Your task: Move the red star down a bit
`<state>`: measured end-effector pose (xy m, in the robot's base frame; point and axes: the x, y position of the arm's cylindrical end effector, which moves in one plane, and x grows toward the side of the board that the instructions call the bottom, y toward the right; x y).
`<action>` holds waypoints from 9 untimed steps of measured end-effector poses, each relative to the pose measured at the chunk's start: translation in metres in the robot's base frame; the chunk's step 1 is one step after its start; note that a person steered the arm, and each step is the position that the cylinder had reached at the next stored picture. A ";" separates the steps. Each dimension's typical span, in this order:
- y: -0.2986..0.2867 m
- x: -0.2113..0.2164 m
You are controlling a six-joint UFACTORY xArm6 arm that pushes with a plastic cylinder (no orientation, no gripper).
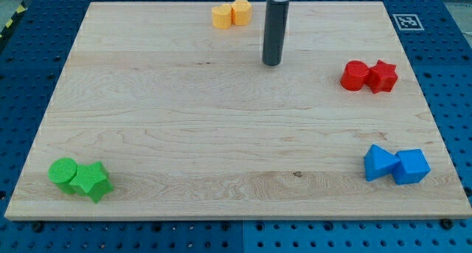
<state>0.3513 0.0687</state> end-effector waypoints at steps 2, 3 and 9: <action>0.108 -0.011; 0.121 -0.011; 0.223 0.050</action>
